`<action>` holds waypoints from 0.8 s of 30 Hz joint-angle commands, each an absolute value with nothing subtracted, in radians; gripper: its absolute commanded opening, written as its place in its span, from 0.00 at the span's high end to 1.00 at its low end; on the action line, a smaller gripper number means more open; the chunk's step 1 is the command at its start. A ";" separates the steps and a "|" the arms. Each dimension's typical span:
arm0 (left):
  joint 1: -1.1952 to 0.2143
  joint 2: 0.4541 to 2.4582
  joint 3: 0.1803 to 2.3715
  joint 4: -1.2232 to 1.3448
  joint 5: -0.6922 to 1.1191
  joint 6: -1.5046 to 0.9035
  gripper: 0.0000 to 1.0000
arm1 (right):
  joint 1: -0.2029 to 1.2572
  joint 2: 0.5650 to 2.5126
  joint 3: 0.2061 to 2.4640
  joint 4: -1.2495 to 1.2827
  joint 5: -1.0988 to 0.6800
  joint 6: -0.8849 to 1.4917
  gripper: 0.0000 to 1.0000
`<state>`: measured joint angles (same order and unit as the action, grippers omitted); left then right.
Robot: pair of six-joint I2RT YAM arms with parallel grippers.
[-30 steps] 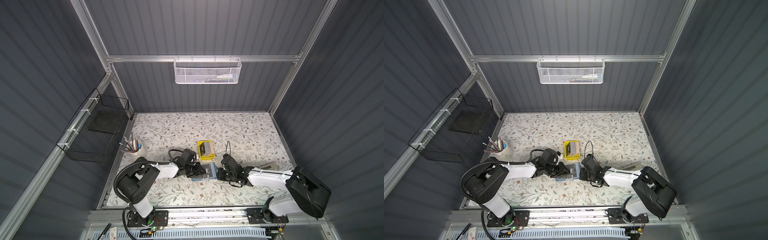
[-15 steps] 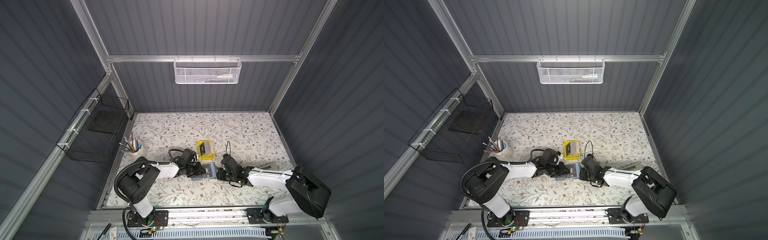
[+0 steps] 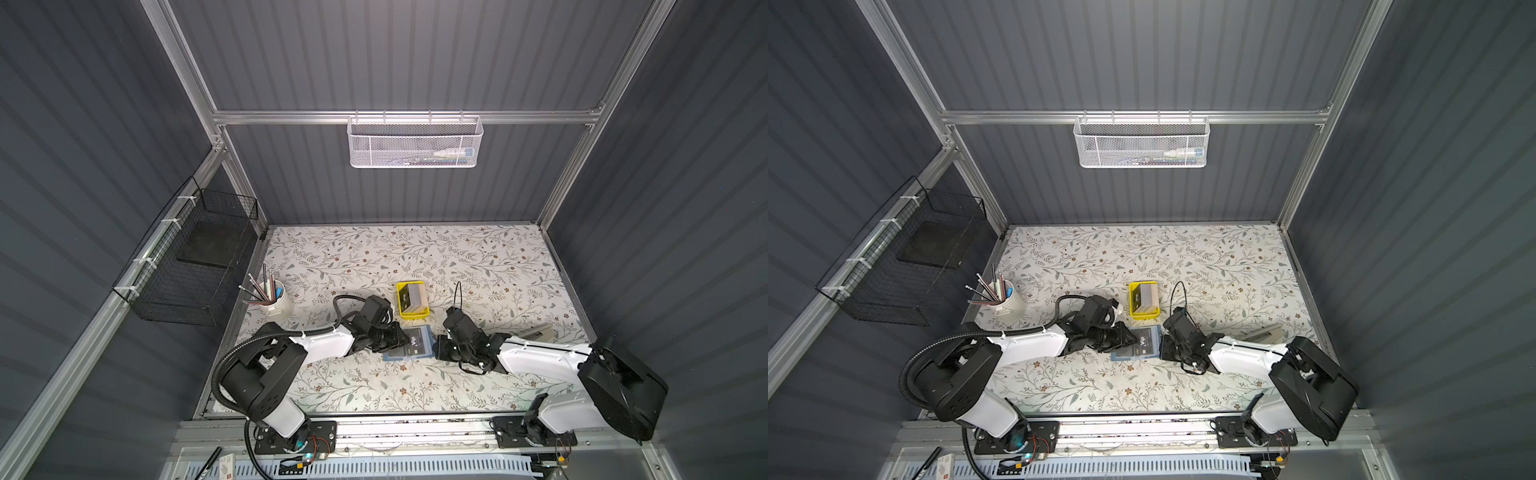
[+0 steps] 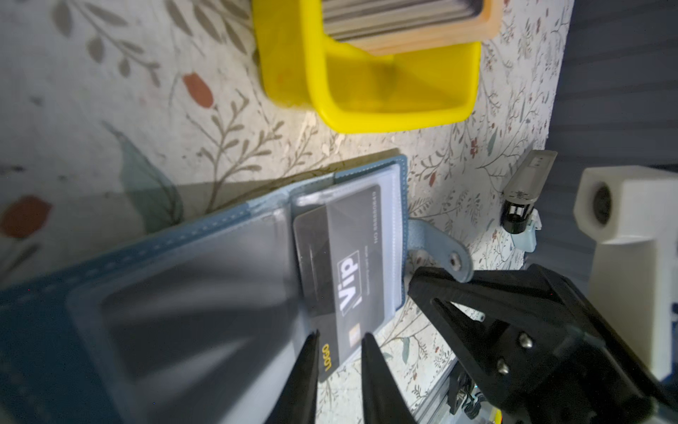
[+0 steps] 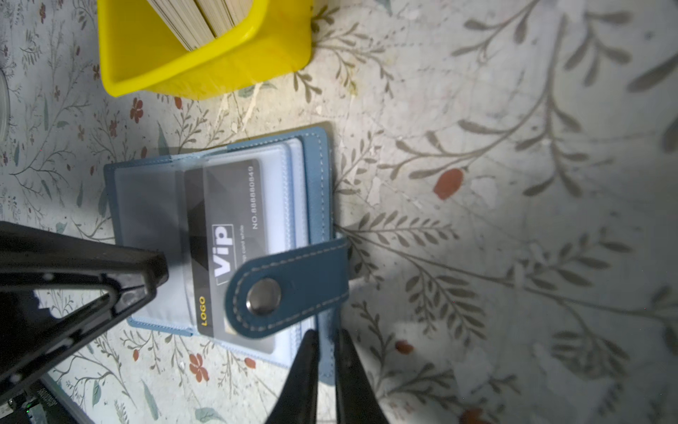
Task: Insert credit cards into a card holder
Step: Insert the credit card into the card slot.
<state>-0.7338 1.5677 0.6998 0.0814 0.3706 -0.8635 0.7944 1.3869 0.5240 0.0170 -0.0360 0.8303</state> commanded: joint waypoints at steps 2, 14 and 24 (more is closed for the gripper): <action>-0.737 1.524 0.689 0.048 0.337 -0.815 0.77 | 0.793 1.354 0.551 -0.046 -0.007 0.792 0.86; -0.737 1.477 0.672 0.064 0.295 -0.770 0.74 | 0.792 1.319 0.597 -0.084 0.005 0.746 0.84; -0.754 1.531 0.701 0.043 0.286 -0.801 0.73 | 0.778 1.349 0.598 -0.079 0.000 0.736 0.84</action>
<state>-0.7464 1.5188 0.6842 0.0677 0.3027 -0.7963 0.7853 1.3365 0.5819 -0.0689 -0.0109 0.7536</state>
